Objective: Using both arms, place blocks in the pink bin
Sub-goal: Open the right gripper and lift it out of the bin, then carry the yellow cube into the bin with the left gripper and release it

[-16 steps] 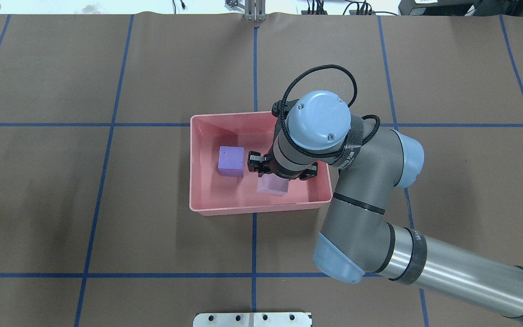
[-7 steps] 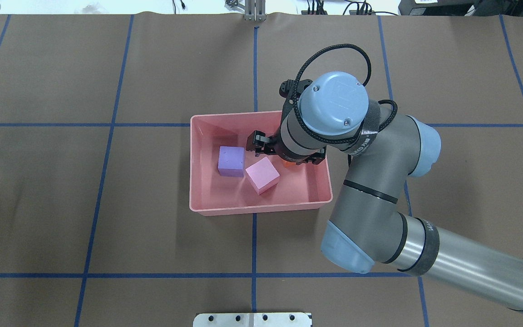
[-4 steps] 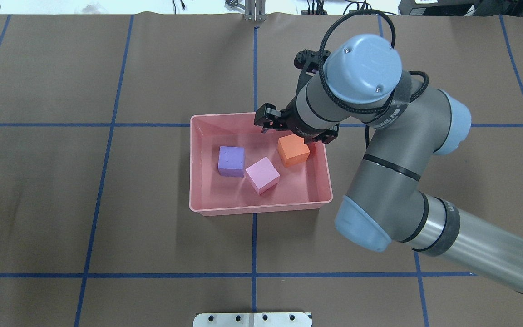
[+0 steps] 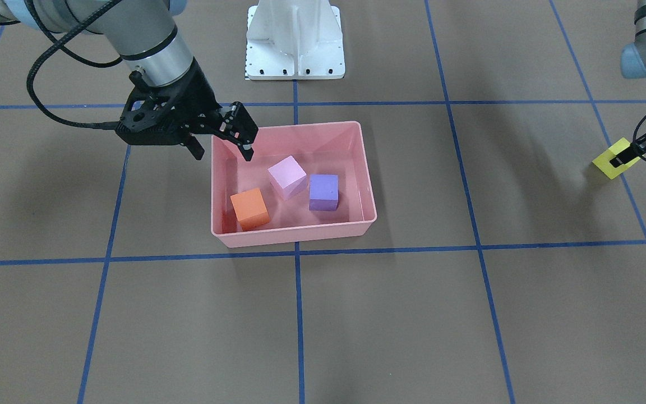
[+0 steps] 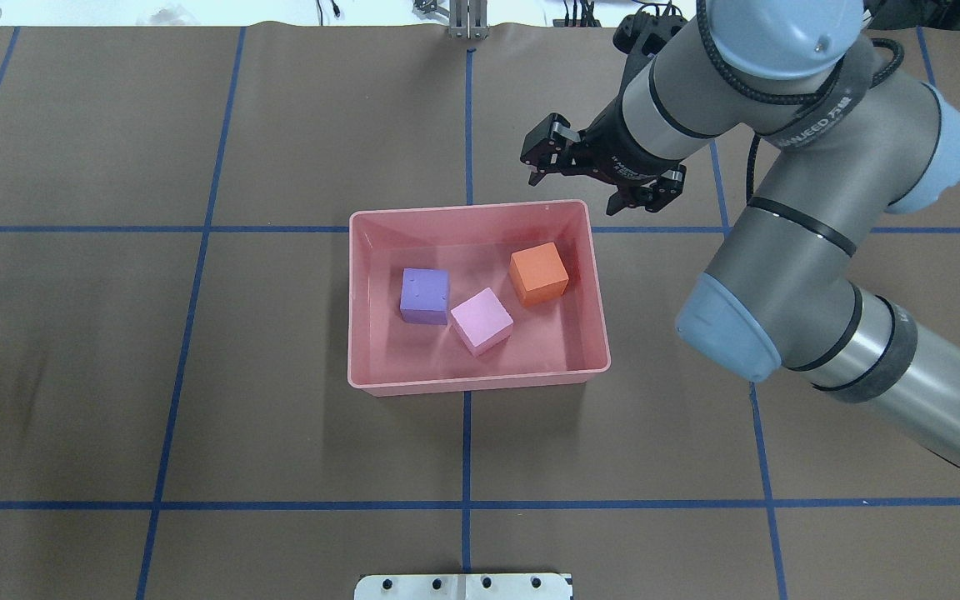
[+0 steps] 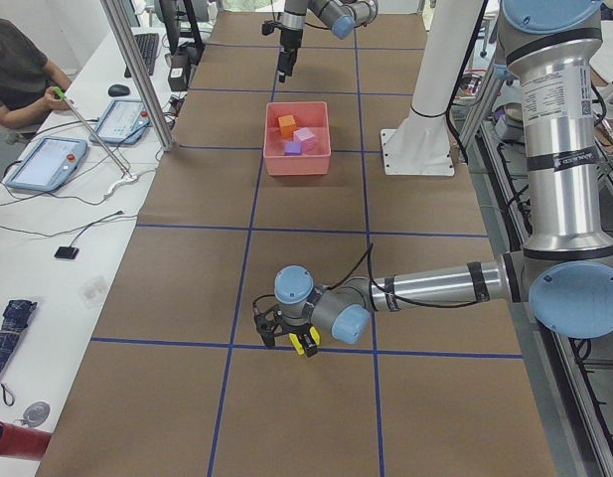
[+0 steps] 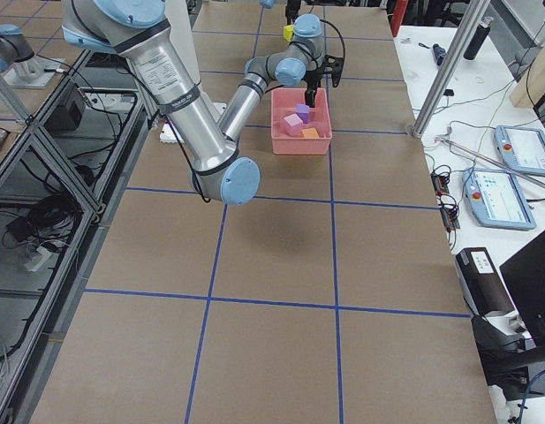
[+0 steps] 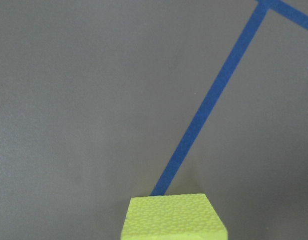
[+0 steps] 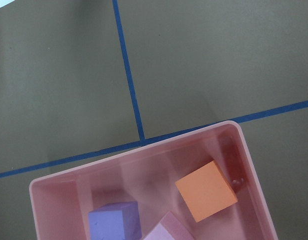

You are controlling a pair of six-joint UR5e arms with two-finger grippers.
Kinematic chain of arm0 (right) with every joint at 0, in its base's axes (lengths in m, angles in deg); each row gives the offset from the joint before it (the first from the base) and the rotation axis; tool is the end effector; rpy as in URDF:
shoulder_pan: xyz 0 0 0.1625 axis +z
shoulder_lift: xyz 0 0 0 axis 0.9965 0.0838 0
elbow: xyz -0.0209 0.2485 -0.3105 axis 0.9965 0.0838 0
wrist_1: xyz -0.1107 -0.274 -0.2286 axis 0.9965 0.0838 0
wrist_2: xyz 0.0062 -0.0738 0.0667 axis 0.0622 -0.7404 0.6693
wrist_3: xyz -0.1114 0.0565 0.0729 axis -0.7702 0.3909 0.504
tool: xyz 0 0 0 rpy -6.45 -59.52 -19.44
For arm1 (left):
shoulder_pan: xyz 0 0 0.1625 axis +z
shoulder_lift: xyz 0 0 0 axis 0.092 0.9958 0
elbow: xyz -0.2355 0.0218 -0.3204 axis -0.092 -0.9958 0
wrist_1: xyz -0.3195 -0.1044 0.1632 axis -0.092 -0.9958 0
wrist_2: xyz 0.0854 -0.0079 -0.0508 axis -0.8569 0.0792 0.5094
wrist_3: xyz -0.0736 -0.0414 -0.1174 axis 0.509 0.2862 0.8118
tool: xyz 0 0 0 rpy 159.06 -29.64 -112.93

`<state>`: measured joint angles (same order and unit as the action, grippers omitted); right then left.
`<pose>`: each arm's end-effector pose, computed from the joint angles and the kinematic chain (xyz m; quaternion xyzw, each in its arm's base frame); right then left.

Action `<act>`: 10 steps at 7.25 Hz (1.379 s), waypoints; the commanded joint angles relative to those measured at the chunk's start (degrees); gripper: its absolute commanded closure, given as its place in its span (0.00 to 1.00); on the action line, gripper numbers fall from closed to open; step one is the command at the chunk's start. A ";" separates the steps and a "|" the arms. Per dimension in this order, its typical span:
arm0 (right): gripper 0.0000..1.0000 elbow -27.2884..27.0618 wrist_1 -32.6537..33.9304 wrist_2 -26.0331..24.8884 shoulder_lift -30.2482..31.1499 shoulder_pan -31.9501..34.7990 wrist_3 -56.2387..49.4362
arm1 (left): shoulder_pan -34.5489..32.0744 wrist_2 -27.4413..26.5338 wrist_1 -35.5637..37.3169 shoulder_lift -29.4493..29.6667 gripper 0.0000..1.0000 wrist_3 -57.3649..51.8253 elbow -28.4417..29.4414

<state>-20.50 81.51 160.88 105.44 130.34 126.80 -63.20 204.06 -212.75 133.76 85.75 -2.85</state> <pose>-0.3763 -0.4704 0.1925 0.0194 -0.5003 0.1494 0.8526 0.1145 -0.3827 0.7129 -0.1064 0.3841 -0.2188 0.8907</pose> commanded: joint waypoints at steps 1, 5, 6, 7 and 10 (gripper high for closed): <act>0.01 -1.40 0.00 3.73 2.90 4.23 -0.58 | 0.19 2.24 -0.09 0.57 1.00 1.11 -0.61; 0.01 -1.15 0.09 11.39 13.09 15.56 -11.70 | 1.41 11.75 0.79 17.29 1.00 35.20 -13.70; 0.01 -0.10 0.09 11.39 15.29 17.24 -16.27 | 4.99 11.40 0.79 24.06 1.00 43.66 -14.32; 0.01 0.26 0.18 11.30 17.40 18.21 -20.41 | 9.81 10.97 2.61 31.44 1.00 53.06 -14.24; 0.01 1.67 0.09 11.04 17.77 18.31 -22.56 | 25.43 -2.69 22.32 48.00 1.00 58.86 -14.07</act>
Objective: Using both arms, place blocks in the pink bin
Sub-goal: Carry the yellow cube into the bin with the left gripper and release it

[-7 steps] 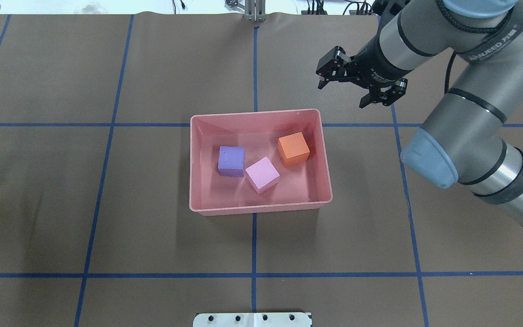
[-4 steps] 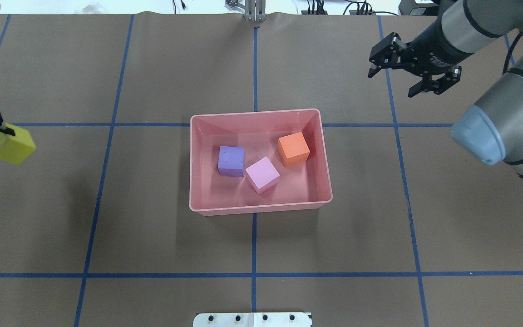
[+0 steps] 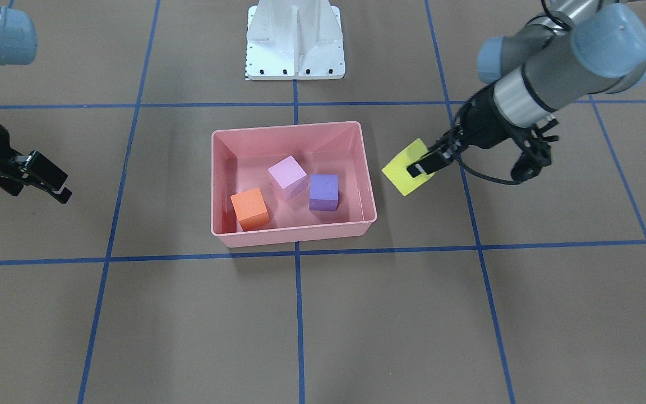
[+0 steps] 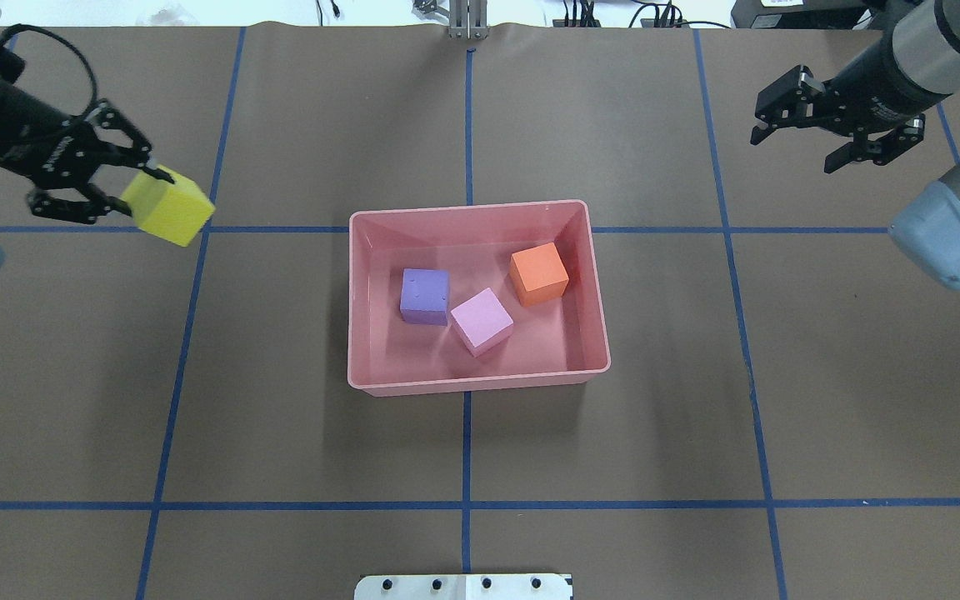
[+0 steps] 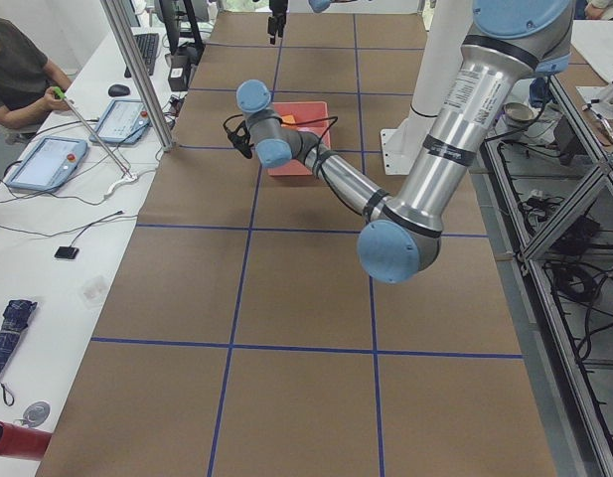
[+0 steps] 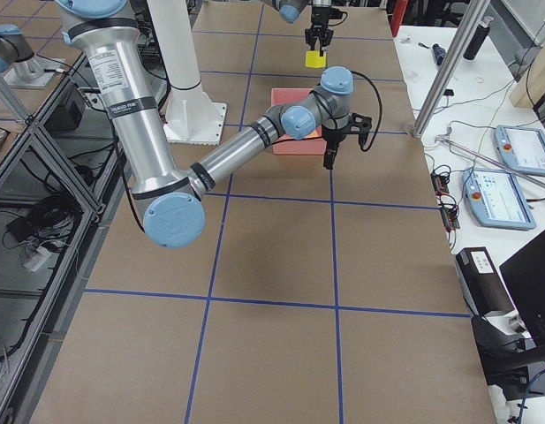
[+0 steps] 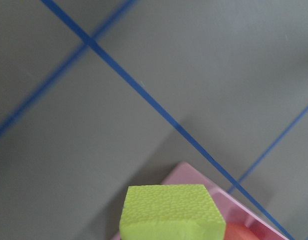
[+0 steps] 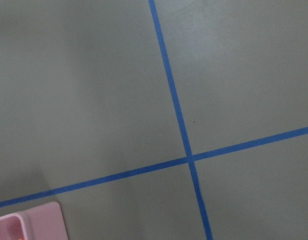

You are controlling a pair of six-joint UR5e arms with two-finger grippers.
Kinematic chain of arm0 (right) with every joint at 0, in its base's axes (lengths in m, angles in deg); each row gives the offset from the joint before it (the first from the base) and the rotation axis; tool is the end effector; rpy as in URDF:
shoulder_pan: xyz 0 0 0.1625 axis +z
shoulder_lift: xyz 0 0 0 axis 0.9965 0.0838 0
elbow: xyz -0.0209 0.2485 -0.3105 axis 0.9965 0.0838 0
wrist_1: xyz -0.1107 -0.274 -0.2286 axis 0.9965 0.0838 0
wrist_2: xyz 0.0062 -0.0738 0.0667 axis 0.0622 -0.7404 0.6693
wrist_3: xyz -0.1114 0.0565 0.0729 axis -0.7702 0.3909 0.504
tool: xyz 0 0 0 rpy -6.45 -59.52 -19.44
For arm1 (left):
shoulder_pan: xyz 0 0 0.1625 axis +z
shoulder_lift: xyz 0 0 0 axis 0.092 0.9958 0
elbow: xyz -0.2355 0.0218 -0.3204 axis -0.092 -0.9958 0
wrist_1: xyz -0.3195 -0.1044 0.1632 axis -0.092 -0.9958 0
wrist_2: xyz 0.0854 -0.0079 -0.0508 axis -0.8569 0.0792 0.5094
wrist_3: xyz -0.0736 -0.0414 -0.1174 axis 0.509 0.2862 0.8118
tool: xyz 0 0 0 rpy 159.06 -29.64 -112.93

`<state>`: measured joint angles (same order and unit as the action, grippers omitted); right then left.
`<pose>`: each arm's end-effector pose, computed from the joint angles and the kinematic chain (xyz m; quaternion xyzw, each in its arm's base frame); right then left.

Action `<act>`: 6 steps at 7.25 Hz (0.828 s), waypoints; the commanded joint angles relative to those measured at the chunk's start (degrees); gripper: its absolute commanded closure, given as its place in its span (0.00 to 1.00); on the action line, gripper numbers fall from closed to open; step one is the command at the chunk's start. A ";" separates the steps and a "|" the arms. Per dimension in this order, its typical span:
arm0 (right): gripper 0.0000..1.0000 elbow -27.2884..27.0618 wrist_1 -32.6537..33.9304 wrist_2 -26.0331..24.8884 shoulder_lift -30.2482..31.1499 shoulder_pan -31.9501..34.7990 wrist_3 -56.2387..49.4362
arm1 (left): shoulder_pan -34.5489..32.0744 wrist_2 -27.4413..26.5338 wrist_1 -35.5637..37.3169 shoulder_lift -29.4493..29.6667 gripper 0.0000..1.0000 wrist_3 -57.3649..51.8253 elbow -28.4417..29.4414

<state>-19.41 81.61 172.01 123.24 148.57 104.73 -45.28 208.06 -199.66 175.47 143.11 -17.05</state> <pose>-0.2114 -0.5146 0.3703 0.0047 -0.4350 0.1380 0.8898 0.3661 -0.4872 0.2304 -0.2271 0.5422 -0.3099 0.7473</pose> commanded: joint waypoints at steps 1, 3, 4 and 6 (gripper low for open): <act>0.01 0.75 -0.10 -0.09 -0.20 0.08 -0.49 | 12.19 -12.14 15.06 8.41 1.00 1.07 -0.12; 0.01 1.19 -0.10 -0.09 -0.47 0.00 -0.49 | 18.36 -18.15 15.99 7.65 1.00 0.81 0.84; 0.01 1.19 -0.10 -0.09 -0.38 0.00 -0.49 | 18.73 -18.61 15.99 7.64 1.00 0.63 1.98; 0.01 1.19 -0.10 -0.09 -0.38 0.00 -0.49 | 19.00 -18.61 16.43 7.56 0.48 -1.74 2.69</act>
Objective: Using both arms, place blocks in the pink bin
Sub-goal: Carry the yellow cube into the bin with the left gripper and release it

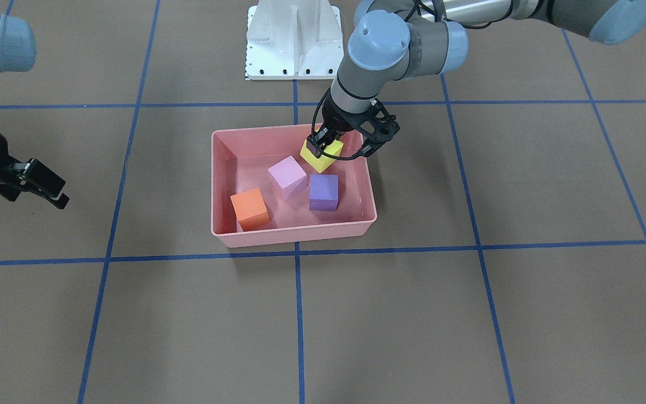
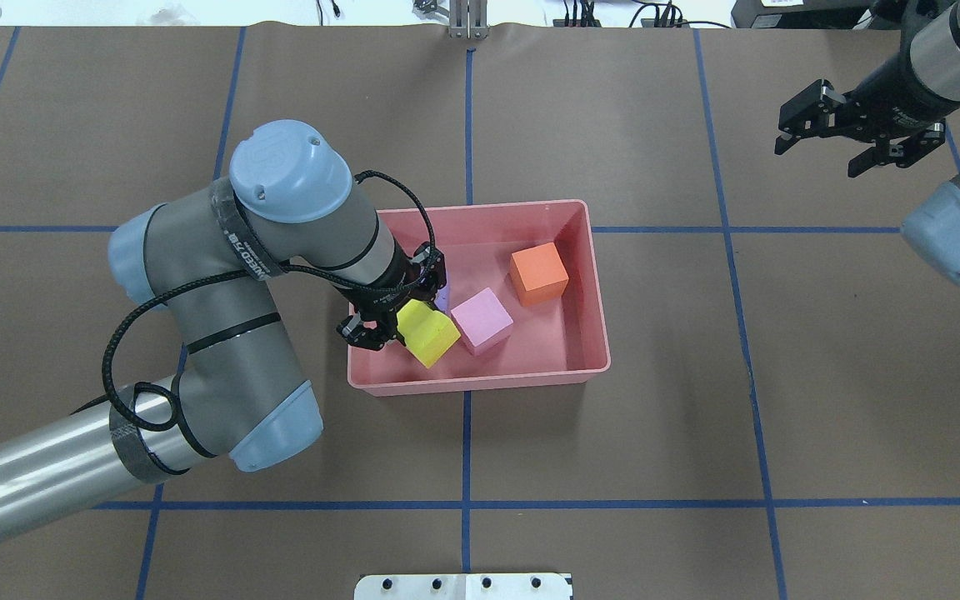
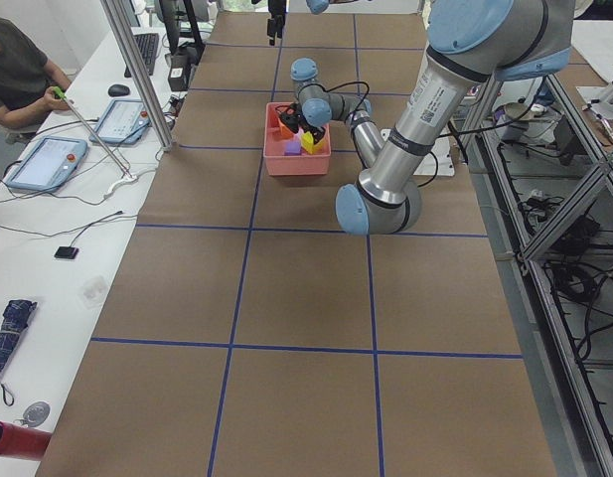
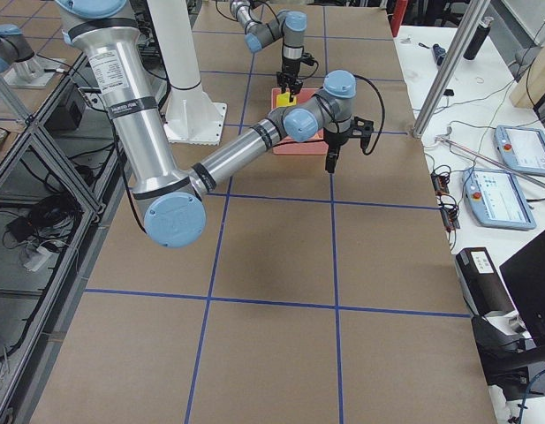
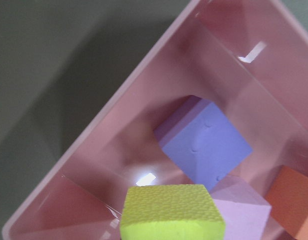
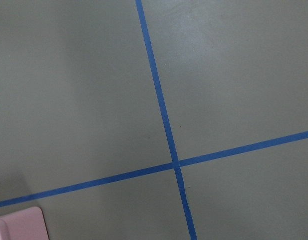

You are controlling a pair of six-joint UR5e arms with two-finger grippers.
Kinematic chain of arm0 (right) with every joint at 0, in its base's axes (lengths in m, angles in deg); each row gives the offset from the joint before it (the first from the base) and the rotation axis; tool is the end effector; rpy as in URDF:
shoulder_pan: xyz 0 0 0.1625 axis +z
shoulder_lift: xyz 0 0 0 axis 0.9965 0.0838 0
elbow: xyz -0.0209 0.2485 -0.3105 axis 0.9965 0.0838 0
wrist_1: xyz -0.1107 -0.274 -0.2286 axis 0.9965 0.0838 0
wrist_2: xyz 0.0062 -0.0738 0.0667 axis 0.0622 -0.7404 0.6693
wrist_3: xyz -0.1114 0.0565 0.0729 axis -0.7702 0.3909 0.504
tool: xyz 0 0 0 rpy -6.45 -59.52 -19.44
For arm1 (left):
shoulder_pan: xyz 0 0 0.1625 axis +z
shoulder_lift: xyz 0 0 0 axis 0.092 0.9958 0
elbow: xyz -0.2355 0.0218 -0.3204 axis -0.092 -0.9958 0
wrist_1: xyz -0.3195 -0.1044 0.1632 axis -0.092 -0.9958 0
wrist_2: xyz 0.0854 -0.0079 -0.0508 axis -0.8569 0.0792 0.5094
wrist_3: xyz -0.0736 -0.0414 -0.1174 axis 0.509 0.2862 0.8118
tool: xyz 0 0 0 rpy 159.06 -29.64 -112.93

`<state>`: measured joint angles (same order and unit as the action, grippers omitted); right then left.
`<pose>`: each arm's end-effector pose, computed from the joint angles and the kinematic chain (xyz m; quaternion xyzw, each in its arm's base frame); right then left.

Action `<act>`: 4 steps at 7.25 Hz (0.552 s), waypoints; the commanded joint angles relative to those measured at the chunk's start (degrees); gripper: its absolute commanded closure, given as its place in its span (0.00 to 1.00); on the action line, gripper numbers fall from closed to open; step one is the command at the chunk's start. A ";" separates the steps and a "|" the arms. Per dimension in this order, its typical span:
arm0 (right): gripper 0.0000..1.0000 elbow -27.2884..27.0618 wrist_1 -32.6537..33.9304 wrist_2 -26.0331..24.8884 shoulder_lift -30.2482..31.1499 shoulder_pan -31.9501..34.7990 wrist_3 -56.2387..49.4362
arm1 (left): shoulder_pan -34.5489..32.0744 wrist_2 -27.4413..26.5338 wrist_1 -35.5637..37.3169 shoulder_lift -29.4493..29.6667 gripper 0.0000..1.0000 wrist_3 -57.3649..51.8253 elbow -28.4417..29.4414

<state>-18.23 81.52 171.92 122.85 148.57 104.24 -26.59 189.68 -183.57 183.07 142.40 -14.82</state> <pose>-0.2135 -0.5192 0.3753 0.0026 -0.4313 0.1369 0.8918 0.5253 -0.4009 0.2187 -0.1950 0.4398 -0.3087 0.8205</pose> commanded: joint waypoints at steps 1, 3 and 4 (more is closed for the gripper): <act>0.01 0.10 0.17 0.43 0.44 0.08 -0.52 | 0.23 -0.23 0.35 -0.04 0.00 -1.55 0.29; 0.01 0.19 0.26 0.96 1.84 0.35 -4.21 | -2.04 -0.58 0.43 -0.39 0.00 -12.46 -3.20; 0.01 0.10 0.00 1.31 2.63 0.78 -4.57 | -4.67 -0.15 0.87 -3.09 0.00 -18.55 -5.93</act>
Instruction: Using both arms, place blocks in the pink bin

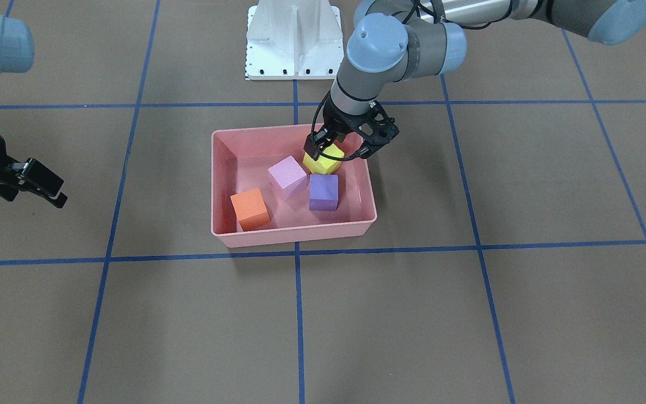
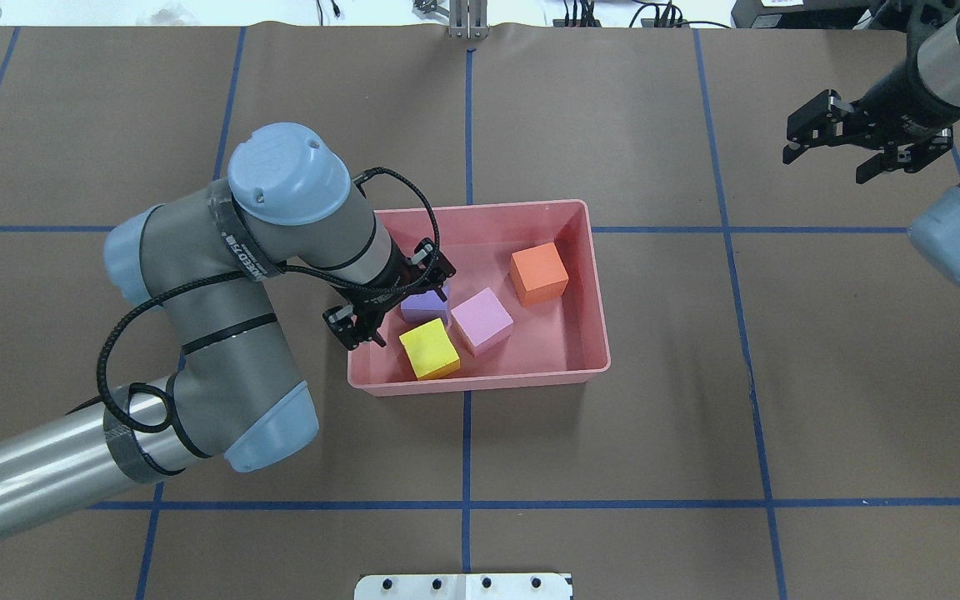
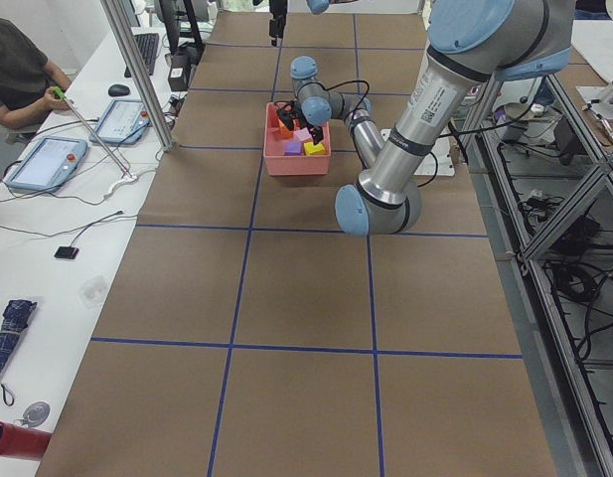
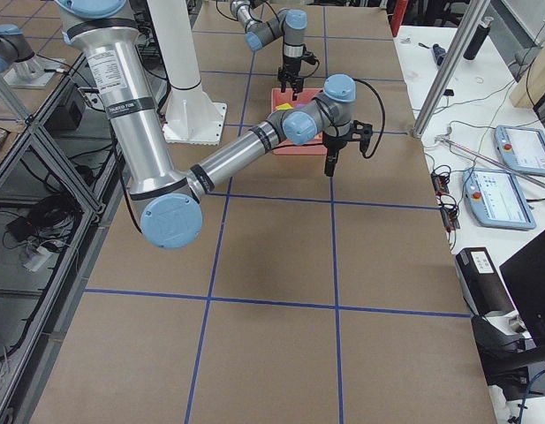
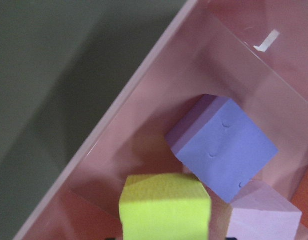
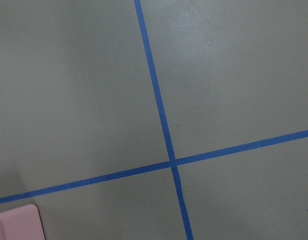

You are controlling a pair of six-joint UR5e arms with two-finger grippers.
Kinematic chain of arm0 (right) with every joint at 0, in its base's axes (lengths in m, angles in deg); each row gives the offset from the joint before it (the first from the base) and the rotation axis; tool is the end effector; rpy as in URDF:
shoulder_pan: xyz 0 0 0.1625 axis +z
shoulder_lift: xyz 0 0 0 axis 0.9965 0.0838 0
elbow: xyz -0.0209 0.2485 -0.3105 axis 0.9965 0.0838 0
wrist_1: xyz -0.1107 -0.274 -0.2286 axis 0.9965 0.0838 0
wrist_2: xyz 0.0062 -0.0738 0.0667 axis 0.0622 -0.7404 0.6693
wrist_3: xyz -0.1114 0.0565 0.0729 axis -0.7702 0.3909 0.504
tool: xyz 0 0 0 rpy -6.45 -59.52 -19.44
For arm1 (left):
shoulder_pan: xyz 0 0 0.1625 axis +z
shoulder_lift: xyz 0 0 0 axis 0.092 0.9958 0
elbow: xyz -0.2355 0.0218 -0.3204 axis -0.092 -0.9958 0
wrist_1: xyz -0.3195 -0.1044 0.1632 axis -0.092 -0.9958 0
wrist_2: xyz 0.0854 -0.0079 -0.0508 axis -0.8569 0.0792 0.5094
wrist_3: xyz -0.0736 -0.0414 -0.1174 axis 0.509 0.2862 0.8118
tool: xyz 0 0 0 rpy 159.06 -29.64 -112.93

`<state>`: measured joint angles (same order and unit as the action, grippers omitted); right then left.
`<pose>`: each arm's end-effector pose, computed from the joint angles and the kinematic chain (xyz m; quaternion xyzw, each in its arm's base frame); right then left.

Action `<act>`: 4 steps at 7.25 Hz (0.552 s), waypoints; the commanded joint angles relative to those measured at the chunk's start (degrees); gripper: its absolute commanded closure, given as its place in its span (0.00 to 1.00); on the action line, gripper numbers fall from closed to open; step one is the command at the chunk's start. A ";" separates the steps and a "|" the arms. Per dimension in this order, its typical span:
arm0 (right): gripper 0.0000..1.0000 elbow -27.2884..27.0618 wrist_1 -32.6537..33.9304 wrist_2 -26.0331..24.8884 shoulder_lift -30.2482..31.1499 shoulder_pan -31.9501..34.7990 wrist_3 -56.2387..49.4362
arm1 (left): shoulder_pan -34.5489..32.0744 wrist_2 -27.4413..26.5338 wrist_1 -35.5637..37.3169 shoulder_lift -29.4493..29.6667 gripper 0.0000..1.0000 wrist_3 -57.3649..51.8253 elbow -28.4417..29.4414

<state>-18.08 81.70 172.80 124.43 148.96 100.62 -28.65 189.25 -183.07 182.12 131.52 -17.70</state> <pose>-0.2085 -0.5140 0.3911 0.0001 -0.4274 0.1153 0.8967 0.4990 -0.4128 0.2111 -0.1376 0.4692 -0.2418 0.8381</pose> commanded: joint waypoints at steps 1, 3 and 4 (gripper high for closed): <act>0.01 -0.49 -0.19 2.00 2.63 2.57 -3.30 | -4.98 0.46 0.54 -6.00 0.00 -15.74 -6.21; 0.01 0.29 0.51 6.23 7.55 10.03 -20.65 | -9.02 0.72 0.19 -23.78 0.00 -37.16 -18.13; 0.01 0.47 0.34 6.24 9.74 12.32 -24.38 | -15.14 1.60 -0.24 -30.93 0.00 -48.67 -19.76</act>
<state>-17.92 81.96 178.23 131.47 157.79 83.03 -38.11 190.12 -182.91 161.00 96.92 -33.23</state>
